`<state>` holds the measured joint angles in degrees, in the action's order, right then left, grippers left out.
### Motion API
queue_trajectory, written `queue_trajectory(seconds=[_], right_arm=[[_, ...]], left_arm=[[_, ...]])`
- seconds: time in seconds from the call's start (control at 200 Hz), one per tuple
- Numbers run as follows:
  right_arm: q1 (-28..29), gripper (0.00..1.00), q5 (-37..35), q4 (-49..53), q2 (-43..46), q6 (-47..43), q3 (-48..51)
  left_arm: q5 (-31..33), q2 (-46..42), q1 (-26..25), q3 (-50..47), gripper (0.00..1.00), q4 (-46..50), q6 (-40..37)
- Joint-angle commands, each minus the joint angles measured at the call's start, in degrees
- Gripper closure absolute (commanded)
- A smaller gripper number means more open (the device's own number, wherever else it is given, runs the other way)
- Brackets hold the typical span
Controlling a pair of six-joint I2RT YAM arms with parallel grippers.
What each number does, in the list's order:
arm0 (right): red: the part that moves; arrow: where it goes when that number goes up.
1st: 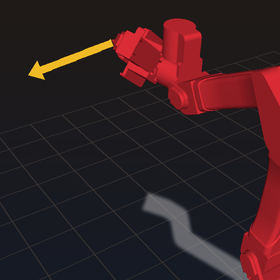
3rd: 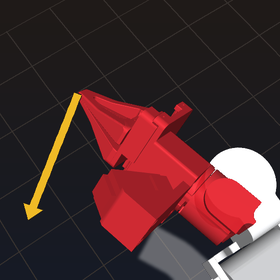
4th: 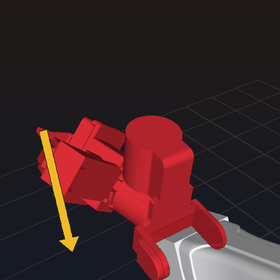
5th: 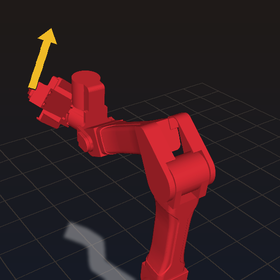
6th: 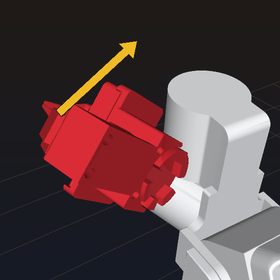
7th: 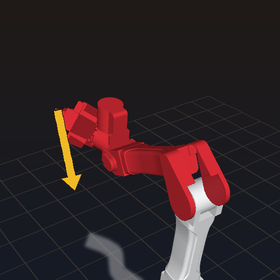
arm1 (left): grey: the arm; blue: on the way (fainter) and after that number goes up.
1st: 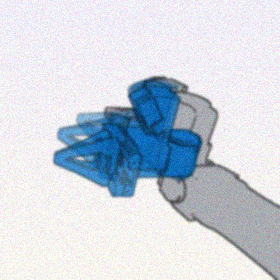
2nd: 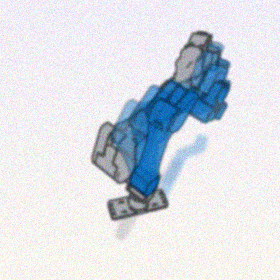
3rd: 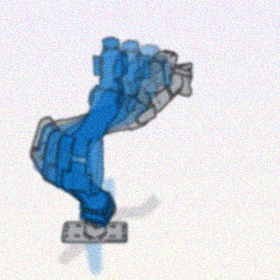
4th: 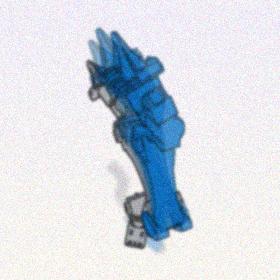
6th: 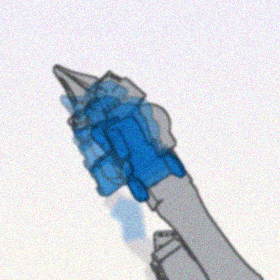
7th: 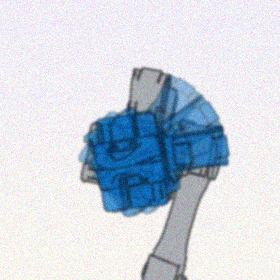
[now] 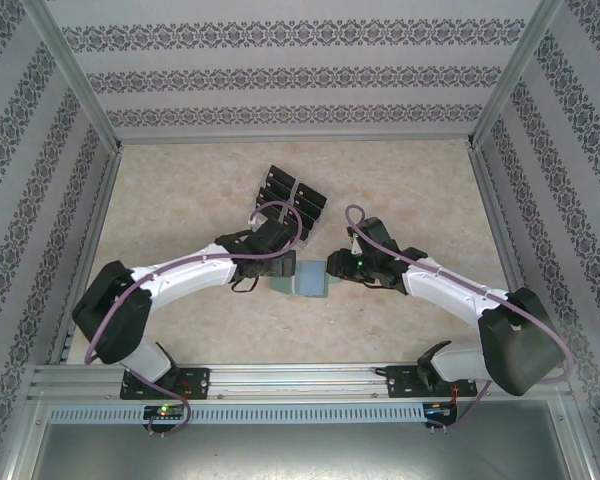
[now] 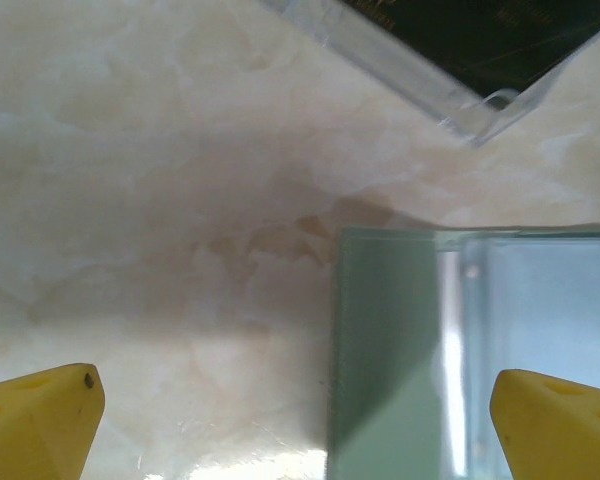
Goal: Put the credit cards into the card holder
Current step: Open the card holder at the center of the table, then flip over the card slot in the card holder.
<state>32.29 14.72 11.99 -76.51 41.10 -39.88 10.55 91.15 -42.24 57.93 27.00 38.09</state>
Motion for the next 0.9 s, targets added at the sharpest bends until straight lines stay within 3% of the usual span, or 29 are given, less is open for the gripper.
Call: queue_trajectory(seconds=[0.0,0.555,0.899], right_arm=[[2.7,0.63,1.3,-0.4,-2.9,1.8,-2.4],[6.1,0.67,-0.2,-5.3,-15.2,3.3,-5.7],[6.4,0.61,-0.9,-6.0,-17.4,4.3,-4.9]], left_arm=[[0.5,1.2,1.3,-0.4,0.0,1.0,-1.0],[0.7,-1.9,1.4,-9.3,0.0,-1.8,3.2],[-0.8,-3.1,1.4,-13.2,0.0,-4.0,5.3]])
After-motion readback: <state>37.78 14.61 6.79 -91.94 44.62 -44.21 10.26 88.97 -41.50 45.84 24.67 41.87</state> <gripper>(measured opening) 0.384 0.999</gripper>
